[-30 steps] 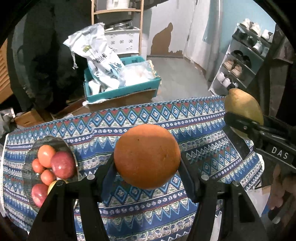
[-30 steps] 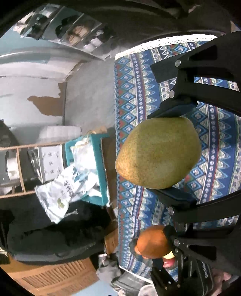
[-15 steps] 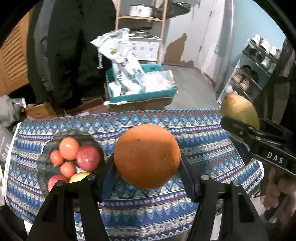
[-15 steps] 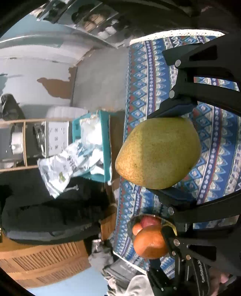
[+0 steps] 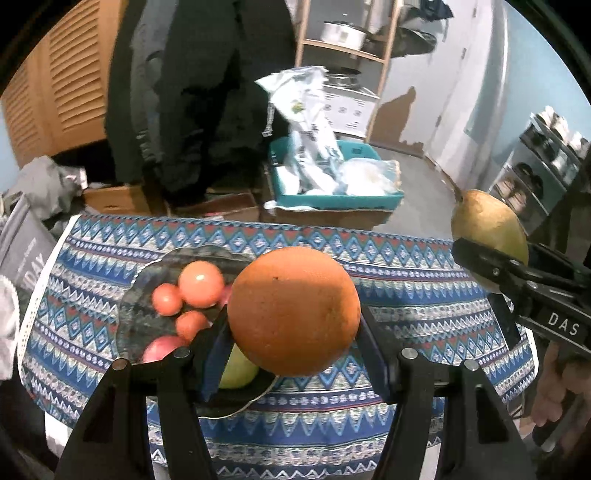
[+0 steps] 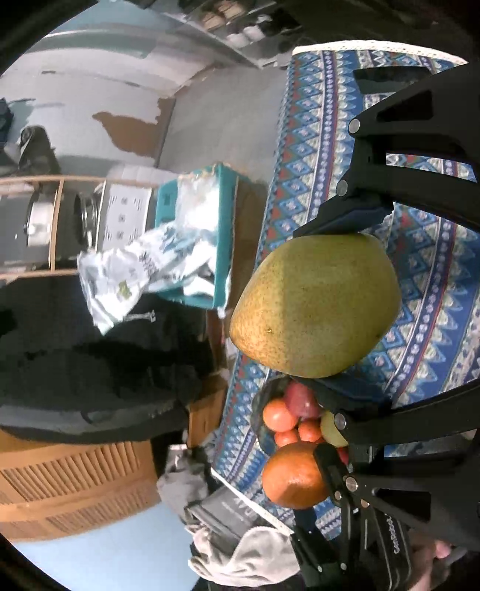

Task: Organize fruits
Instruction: 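Carry the tangerine with the left gripper while the right gripper carries the yellow fruit to the plate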

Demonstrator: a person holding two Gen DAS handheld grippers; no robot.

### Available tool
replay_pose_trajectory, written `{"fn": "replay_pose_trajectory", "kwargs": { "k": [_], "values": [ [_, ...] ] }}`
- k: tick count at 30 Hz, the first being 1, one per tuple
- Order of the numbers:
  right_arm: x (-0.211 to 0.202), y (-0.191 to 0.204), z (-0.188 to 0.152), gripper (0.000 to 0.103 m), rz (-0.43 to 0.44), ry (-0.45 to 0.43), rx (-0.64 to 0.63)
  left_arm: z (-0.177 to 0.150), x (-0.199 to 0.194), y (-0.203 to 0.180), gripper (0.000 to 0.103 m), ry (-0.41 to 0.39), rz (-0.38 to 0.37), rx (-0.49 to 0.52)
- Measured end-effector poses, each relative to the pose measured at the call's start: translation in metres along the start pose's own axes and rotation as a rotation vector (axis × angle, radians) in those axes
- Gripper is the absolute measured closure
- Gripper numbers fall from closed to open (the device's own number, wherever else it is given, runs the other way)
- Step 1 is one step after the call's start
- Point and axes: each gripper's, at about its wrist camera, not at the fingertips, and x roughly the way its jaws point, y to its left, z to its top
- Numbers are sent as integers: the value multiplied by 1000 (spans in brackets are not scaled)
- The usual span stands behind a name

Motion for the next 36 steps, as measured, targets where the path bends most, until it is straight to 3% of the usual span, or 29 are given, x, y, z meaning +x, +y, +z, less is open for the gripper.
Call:
{"fn": "replay_pose_trajectory", "kwargs": {
  "k": [18,36],
  "values": [
    [61,79,20,37,93,72,-83,-3,2,86,38,-7,107,-118],
    [149,141,11,37,195,250,-121,-24,55,148,38,105,139,-237]
  ]
}}
